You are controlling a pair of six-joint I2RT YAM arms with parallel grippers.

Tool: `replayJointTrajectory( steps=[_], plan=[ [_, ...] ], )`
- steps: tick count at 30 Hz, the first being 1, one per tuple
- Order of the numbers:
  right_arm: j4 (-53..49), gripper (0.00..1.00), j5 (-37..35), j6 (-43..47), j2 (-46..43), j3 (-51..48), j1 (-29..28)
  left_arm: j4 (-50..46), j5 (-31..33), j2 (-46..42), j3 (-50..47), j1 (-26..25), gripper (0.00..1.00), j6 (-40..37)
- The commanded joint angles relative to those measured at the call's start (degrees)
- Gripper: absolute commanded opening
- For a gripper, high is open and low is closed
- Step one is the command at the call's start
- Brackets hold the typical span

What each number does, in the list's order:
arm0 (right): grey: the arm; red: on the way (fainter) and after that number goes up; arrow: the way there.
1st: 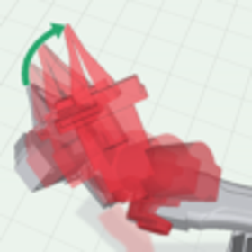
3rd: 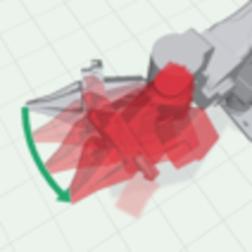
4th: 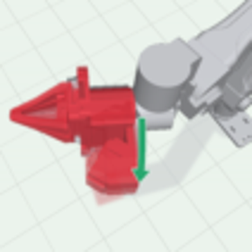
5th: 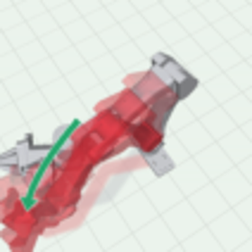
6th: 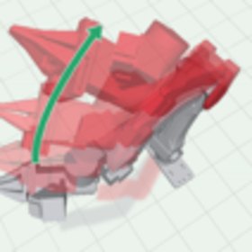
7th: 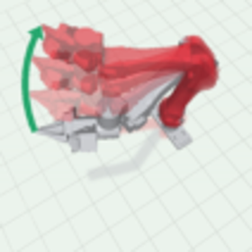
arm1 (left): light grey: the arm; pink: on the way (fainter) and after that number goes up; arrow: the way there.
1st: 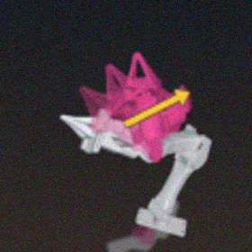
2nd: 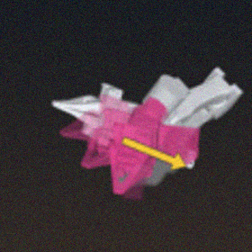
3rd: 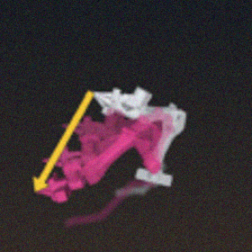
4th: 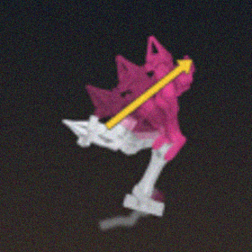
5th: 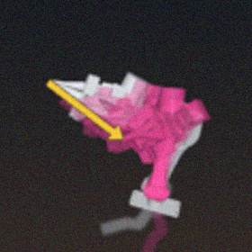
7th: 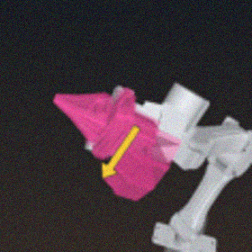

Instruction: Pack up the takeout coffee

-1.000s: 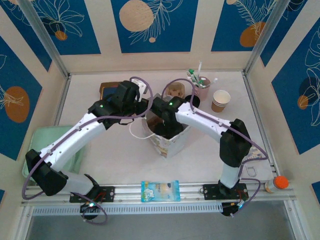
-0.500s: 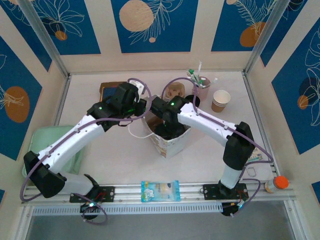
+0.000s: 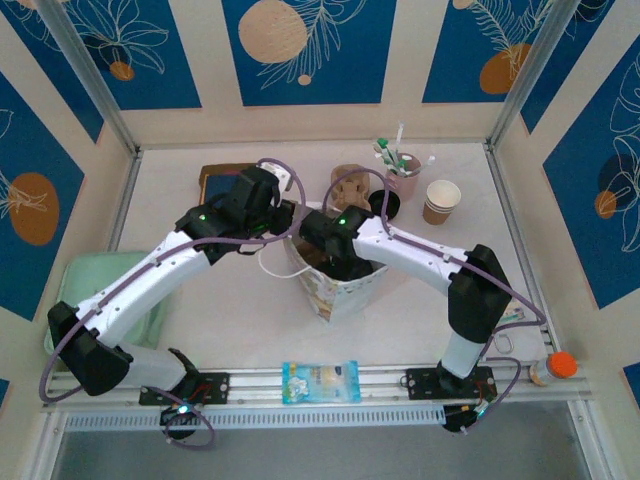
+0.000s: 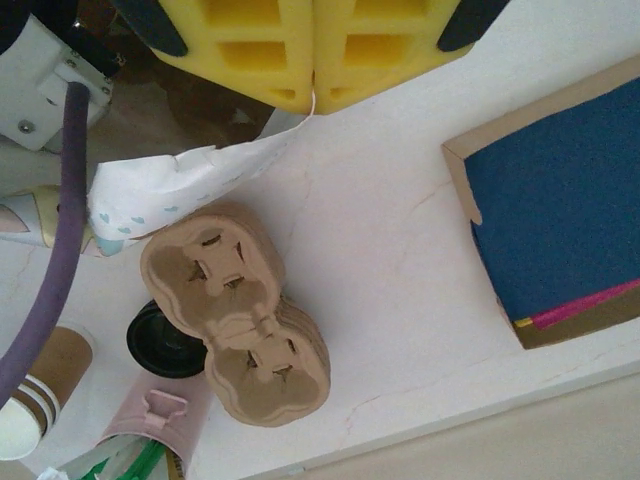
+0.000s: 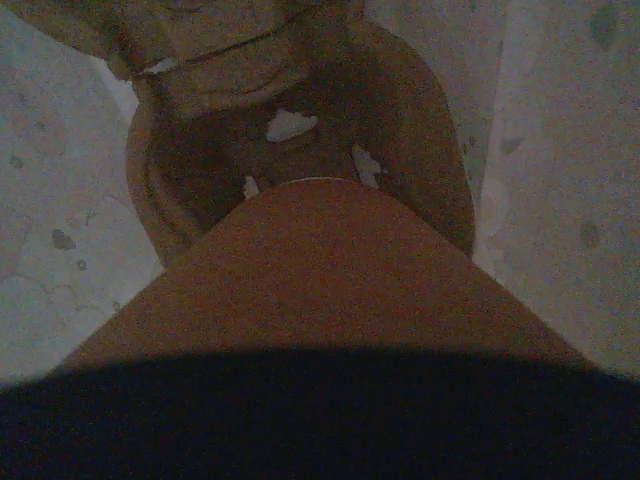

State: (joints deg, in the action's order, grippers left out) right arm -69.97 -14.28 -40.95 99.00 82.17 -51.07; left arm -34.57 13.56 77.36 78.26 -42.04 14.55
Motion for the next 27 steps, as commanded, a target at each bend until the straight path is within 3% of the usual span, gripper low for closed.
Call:
replayJointTrajectory(
  steps=[1,18,27],
  plan=[
    [-1.6,0.33,2.1,-2.4,-1.6,-2.1,-0.6,0.1,1.8,-0.7,1.2,0.0,0.07,0.0],
    [0.5,0.33,2.7,-3.8,-1.7,-5.3,-1.8,-1.1,3.5,0.2,1.9,0.0,0.07,0.4],
    [-2.1,0.31,-1.4,-3.8,-2.5,-3.0,-4.3,-1.4,4.2,0.2,1.3,0.1,0.07,0.3]
  ],
)
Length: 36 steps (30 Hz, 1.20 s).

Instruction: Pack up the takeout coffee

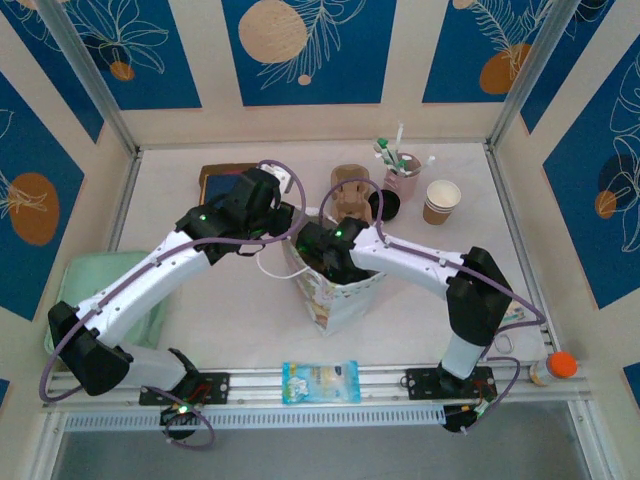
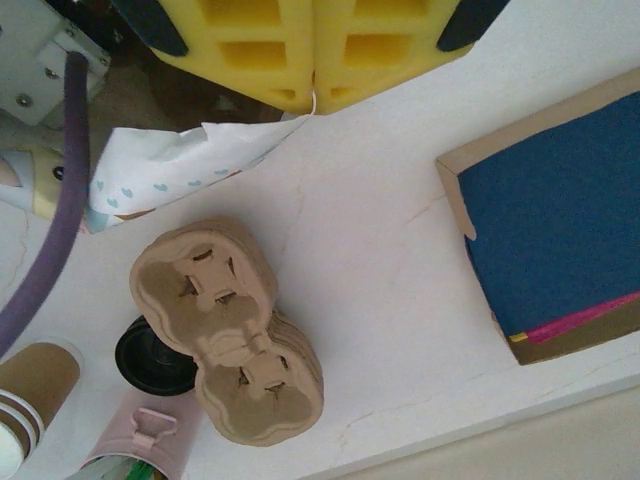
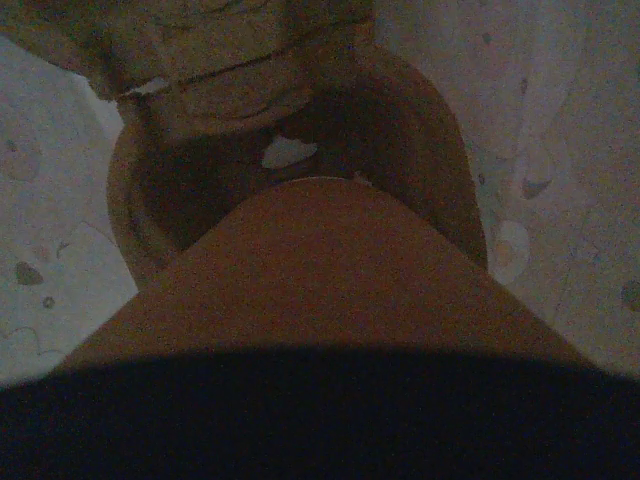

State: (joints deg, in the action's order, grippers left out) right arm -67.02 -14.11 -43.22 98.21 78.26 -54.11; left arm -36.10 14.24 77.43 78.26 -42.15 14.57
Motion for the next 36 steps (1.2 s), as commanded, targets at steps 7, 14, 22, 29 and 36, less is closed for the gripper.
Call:
replayJointTrajectory(
  steps=[7,14,22,29,36],
  plan=[
    [-6.5,0.31,-2.4,-1.9,-2.7,0.6,-2.1,-0.5,4.1,-0.1,1.5,0.4,0.07,0.1],
    [-5.2,0.31,-1.4,-2.2,-3.2,-0.5,-1.9,-0.9,4.2,-0.3,1.8,0.5,0.07,0.3],
    [-3.4,0.31,-0.3,-2.1,-3.2,-2.1,-1.5,-0.9,4.1,-0.3,1.7,0.5,0.07,0.5],
    [-2.6,0.31,-0.1,-1.8,-3.2,-2.9,-1.2,-0.6,4.1,-0.3,1.6,0.5,0.07,0.4],
    [1.1,0.31,-0.5,-1.3,-4.1,-4.4,-0.9,0.0,3.4,-0.2,1.1,0.5,0.07,0.5]
  ],
)
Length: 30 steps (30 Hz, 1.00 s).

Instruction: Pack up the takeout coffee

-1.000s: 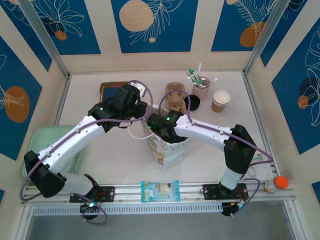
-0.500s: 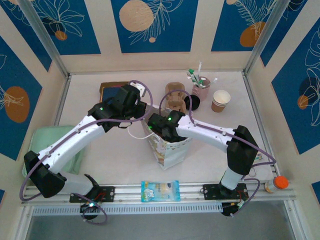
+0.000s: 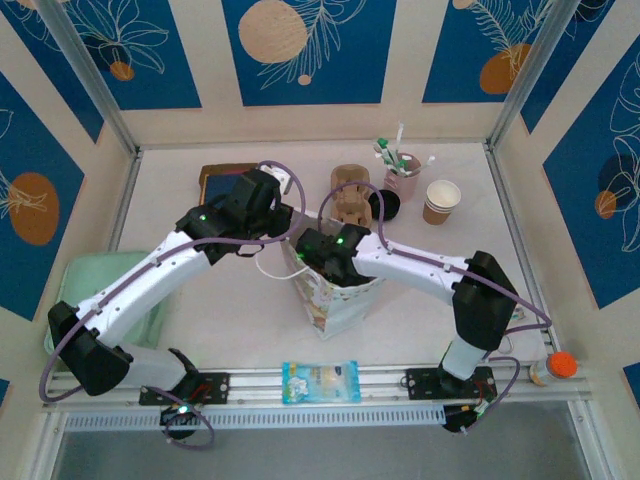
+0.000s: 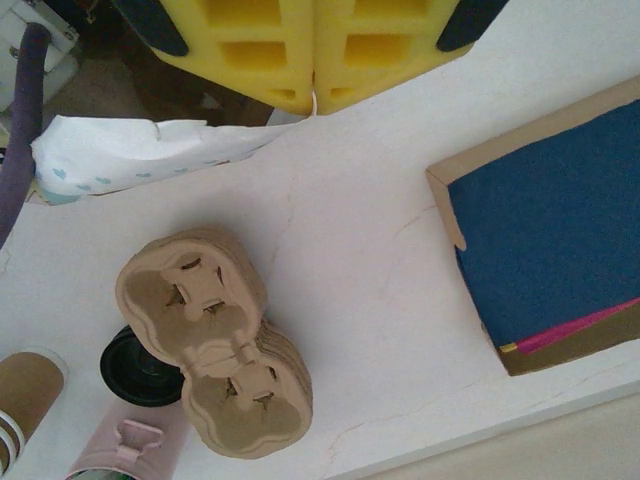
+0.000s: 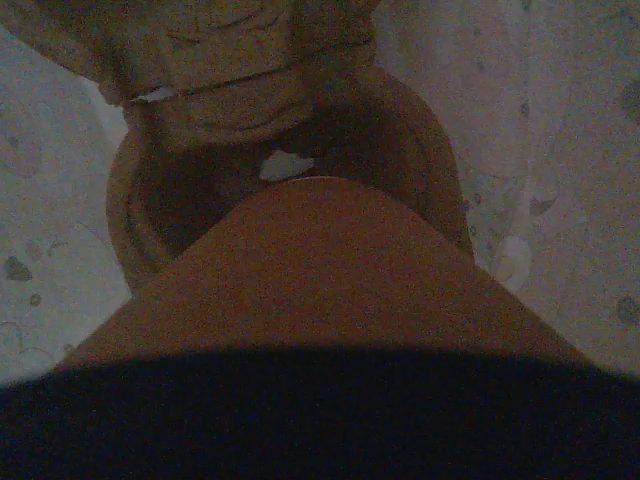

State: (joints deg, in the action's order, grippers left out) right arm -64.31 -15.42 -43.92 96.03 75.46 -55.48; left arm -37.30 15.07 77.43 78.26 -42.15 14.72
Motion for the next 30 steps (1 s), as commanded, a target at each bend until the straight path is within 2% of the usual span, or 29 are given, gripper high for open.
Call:
replayJointTrajectory(
  steps=[1,30],
  plan=[
    [-1.3,0.31,0.7,-0.6,-2.0,-1.8,0.4,1.3,2.6,-0.3,1.0,0.5,0.07,0.4],
    [7.2,0.3,2.4,-0.2,-0.7,-7.7,1.3,3.9,0.4,-1.1,-0.7,0.5,0.07,0.8]
  ],
)
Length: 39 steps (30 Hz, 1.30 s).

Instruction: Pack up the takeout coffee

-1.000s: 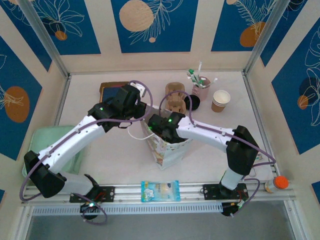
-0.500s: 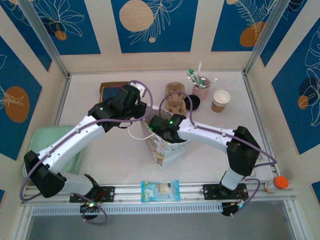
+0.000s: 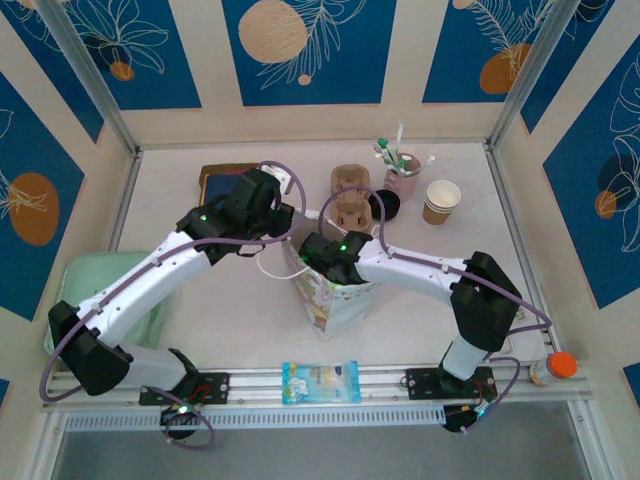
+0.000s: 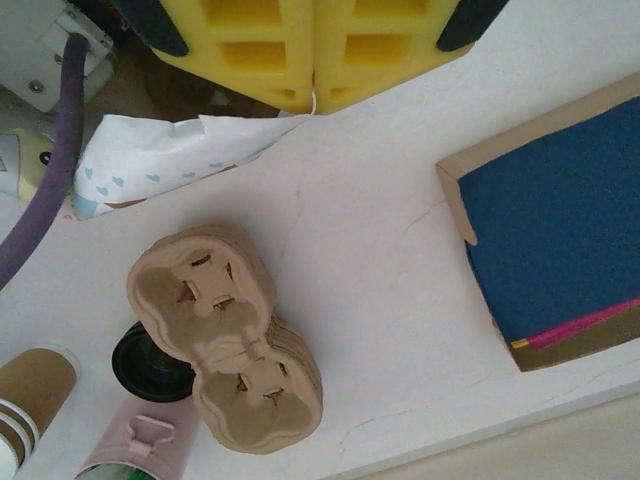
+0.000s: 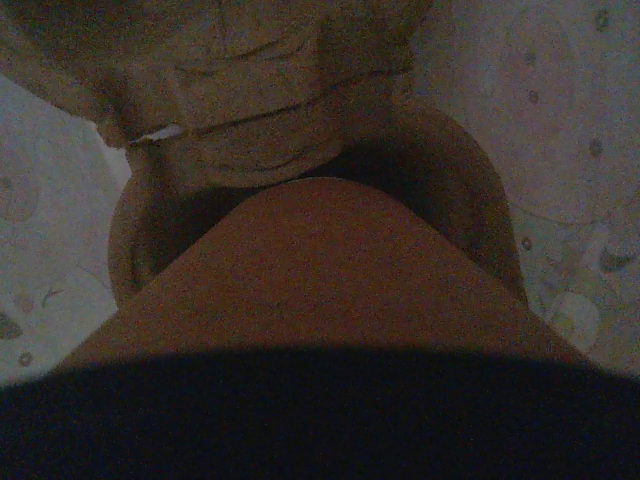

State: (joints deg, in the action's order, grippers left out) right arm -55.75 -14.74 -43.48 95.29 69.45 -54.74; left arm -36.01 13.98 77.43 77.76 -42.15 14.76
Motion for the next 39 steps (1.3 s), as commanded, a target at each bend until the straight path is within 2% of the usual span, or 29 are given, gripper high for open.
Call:
replayJointTrajectory(
  steps=[1,16,39],
  plan=[
    [-1.1,0.3,1.9,-0.6,0.1,-1.8,0.6,2.6,1.6,-1.1,-0.2,0.5,0.07,0.7],
    [2.4,0.3,5.8,-0.5,2.2,-4.4,1.6,2.8,1.8,-1.4,-0.5,0.5,0.07,0.7],
    [3.1,0.3,6.1,-0.8,2.4,-5.8,2.2,2.6,2.2,-1.6,-0.2,0.5,0.07,0.5]
  ],
)
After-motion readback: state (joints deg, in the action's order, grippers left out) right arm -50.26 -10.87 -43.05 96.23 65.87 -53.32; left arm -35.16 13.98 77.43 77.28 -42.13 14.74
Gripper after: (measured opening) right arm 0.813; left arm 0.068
